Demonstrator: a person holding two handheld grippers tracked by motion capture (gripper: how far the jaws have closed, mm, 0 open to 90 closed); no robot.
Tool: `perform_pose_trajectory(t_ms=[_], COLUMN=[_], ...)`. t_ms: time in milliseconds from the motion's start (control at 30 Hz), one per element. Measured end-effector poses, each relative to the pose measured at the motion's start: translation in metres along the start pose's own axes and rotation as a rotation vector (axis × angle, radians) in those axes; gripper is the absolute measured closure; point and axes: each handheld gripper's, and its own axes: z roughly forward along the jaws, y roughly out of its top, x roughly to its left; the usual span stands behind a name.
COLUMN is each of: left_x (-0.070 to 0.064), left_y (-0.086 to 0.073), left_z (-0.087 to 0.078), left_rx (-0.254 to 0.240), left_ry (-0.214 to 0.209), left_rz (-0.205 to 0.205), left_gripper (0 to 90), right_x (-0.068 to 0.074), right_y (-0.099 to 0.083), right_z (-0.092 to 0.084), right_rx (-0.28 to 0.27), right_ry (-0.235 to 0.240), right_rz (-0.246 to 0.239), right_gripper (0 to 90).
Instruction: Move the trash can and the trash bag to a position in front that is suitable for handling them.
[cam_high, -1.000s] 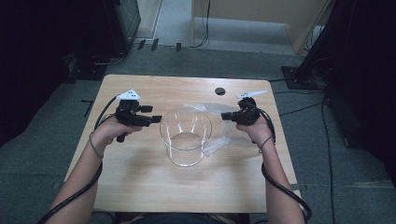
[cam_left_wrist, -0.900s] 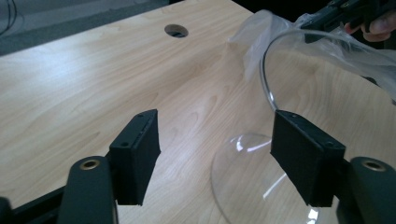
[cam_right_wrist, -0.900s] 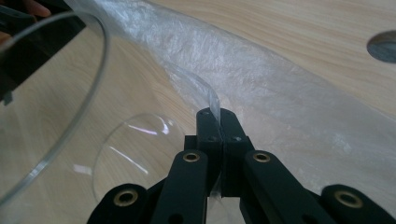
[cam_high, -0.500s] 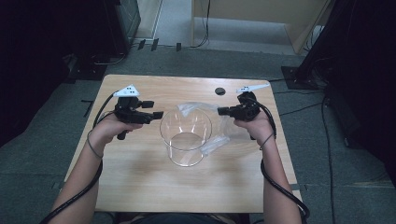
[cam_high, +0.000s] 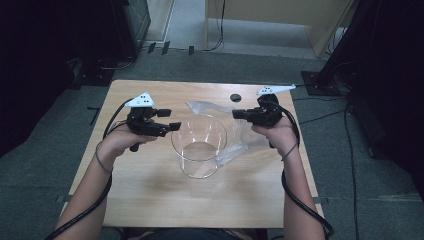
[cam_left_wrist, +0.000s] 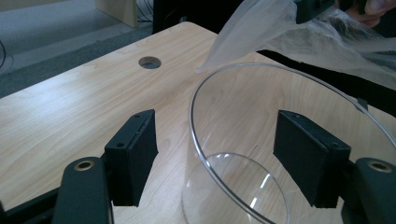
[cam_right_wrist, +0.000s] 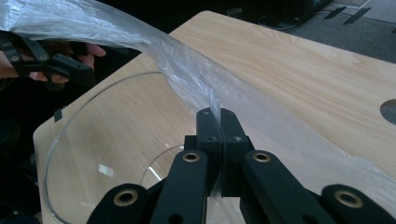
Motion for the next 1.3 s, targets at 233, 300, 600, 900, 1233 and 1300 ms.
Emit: perform_pose_trajectory(t_ms=[233, 300, 600, 900, 1233, 1300], left_x=[-0.011, -0.014, -0.026, -0.035, -0.042, -0.043], left_y=[0.004, 0.004, 0.005, 0.005, 0.005, 0.005], left_z=[0.005, 0.007, 0.015, 0.023, 0.028, 0.029], left_rx=[-0.013, -0.011, -0.022, -0.022, -0.029, -0.032], left_ry=[-0.022, -0.027, -0.052, -0.076, -0.091, -0.094], left_rz=[0.028, 0.037, 0.069, 0.101, 0.113, 0.114], left_gripper=[29.2, 29.2, 29.2, 28.8, 28.8, 28.8], right_x=[0.012, 0.014, 0.033, 0.048, 0.057, 0.059], right_y=[0.006, 0.006, 0.010, 0.011, 0.008, 0.008], right_z=[-0.001, 0.001, 0.015, 0.029, 0.045, 0.049], right_rx=[-0.024, -0.021, -0.005, 0.016, 0.048, 0.059], right_ry=[0.031, 0.037, 0.080, 0.120, 0.147, 0.157], right_rz=[-0.015, -0.019, -0.071, -0.108, -0.128, -0.135], right_gripper=[89.8, 89.8, 89.5, 89.4, 89.2, 89.3])
